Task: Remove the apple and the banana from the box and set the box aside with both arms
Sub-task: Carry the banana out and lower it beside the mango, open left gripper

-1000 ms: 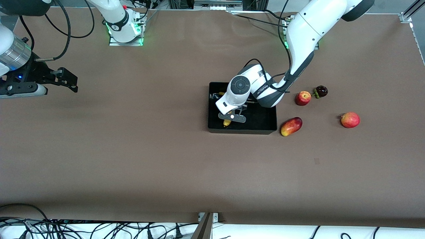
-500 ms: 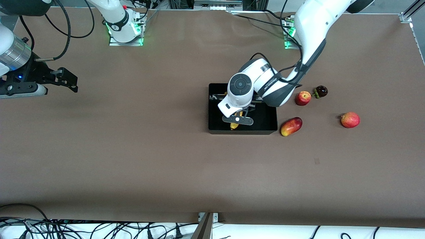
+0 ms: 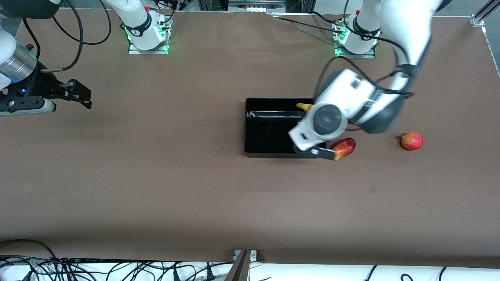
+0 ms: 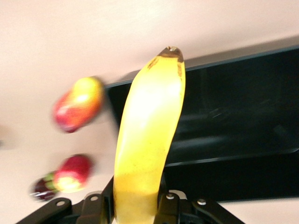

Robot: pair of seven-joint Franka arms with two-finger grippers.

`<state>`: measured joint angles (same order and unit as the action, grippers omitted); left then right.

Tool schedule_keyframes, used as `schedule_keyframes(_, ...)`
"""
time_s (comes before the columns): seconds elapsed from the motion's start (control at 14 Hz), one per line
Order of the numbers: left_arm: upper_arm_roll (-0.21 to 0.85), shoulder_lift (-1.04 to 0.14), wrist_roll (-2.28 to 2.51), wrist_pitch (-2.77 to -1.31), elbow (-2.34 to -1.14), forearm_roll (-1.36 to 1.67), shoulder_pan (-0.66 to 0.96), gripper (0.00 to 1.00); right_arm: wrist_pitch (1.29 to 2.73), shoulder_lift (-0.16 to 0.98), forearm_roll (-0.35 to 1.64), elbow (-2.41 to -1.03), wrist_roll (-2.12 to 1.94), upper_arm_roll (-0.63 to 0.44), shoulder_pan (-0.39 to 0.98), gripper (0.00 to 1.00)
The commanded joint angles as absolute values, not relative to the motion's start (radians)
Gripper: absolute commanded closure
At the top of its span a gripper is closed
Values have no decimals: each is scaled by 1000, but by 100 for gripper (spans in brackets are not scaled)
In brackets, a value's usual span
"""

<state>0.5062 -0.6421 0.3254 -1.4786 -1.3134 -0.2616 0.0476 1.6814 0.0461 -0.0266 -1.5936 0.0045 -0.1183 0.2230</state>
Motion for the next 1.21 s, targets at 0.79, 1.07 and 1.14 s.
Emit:
schedule_keyframes(0.79,497,-703,-86,-1951,-1707,-475,-422,73,1680,54,-48,-1577,6,-109,224,0)
schedule_keyframes(1.07,512,-669,-81,-1918,-1689,-472,-416,0,1727,55,-37,-1577,12,-106,232,0)
schedule_keyframes(1.14,538,-643,-83,-1864,-1668,-469,-416,0,1732,55,-40,-1577,12,-106,241,0)
